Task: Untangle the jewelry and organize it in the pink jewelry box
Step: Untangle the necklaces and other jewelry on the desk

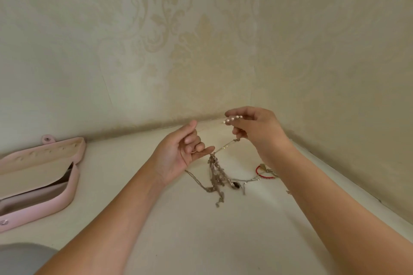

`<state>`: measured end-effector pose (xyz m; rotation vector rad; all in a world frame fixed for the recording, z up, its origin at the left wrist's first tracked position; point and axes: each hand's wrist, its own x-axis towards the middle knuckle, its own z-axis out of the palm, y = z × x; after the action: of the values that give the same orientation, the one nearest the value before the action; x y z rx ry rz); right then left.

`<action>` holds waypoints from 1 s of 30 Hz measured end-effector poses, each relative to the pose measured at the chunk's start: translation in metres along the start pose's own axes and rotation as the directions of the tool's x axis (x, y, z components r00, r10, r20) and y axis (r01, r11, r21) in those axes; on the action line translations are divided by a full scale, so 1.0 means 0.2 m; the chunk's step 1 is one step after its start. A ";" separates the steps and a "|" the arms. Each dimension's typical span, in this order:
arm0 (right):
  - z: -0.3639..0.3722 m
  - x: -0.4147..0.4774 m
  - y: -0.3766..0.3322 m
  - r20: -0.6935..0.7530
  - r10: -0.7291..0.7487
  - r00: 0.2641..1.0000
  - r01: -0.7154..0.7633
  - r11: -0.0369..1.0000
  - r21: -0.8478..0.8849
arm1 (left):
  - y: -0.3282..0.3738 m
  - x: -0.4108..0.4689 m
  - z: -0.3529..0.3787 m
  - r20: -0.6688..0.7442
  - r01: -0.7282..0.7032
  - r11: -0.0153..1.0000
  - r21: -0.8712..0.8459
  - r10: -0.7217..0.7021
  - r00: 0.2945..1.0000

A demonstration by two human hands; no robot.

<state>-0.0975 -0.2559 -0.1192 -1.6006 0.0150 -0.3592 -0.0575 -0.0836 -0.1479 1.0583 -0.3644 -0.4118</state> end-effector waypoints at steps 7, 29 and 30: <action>0.03 -0.02 0.03 0.317 0.313 0.895 -0.397 0.883 0.249 | 0.04 -0.01 -0.02 -0.007 0.071 0.991 -0.114 -0.072 0.997; 0.08 -0.05 0.09 0.564 0.240 0.790 -0.320 0.947 0.045 | 0.07 -0.01 -0.07 0.000 -0.011 0.999 -0.037 0.011 1.000; 0.09 -0.06 0.09 0.569 0.249 0.784 -0.321 0.947 0.028 | 0.07 -0.01 -0.07 -0.003 -0.010 0.999 -0.035 0.010 1.000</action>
<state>-0.1003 -0.2374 -0.1401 -1.4980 -0.2102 0.3550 -0.0507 -0.0665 -0.1414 1.0227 -0.3581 -0.4064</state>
